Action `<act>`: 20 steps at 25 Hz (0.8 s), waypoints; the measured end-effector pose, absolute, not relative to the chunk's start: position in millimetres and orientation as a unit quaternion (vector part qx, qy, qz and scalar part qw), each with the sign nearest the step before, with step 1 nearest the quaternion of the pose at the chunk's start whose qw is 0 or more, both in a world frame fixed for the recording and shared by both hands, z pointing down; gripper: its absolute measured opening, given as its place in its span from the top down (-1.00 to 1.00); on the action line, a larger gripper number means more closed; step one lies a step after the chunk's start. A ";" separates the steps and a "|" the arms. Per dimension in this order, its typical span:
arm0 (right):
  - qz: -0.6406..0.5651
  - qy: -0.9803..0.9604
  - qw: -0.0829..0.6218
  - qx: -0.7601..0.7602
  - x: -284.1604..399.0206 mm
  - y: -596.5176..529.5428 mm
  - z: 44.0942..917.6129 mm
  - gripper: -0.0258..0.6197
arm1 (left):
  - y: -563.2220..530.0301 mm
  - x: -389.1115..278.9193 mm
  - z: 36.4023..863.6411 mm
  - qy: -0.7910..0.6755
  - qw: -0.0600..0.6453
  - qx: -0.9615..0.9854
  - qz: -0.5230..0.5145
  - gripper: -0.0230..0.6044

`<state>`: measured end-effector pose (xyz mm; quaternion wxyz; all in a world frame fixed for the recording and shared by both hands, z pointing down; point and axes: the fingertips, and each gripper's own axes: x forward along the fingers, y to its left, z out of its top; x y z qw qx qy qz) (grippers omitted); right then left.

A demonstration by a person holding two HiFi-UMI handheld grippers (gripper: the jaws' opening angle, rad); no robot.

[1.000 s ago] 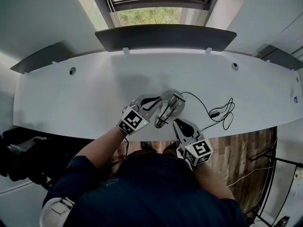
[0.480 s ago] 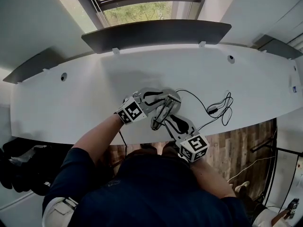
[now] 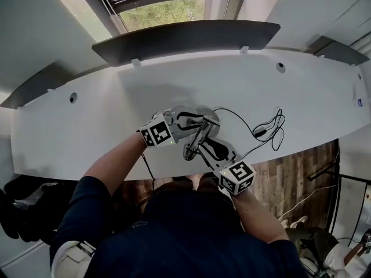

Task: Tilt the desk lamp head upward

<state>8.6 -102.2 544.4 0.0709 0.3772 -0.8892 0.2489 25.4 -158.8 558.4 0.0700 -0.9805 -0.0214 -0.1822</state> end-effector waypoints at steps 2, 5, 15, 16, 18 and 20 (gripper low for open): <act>0.246 -0.892 0.071 0.373 6.2 -105.0 544.4 0.56 | -154.4 29.0 562.7 -0.036 0.078 -0.978 -0.189 0.59; 0.245 -0.895 0.069 0.366 1.2 -105.9 544.8 0.71 | -152.9 33.6 567.7 -0.050 0.086 -0.976 -0.193 0.59; 0.276 -0.898 0.039 0.341 -0.5 -107.4 547.2 0.73 | -151.8 44.4 566.8 -0.075 0.098 -0.974 -0.192 0.54; 0.283 -0.897 0.034 0.339 -0.1 -107.5 548.3 0.74 | -151.7 46.2 567.3 -0.075 0.100 -0.973 -0.192 0.54; 0.299 -0.894 0.022 0.333 0.5 -107.5 549.9 0.76 | -151.9 47.7 568.5 -0.073 0.102 -0.974 -0.191 0.53; 0.317 -0.891 0.013 0.324 0.9 -107.0 550.0 0.79 | -152.3 47.2 569.4 -0.073 0.102 -0.974 -0.189 0.52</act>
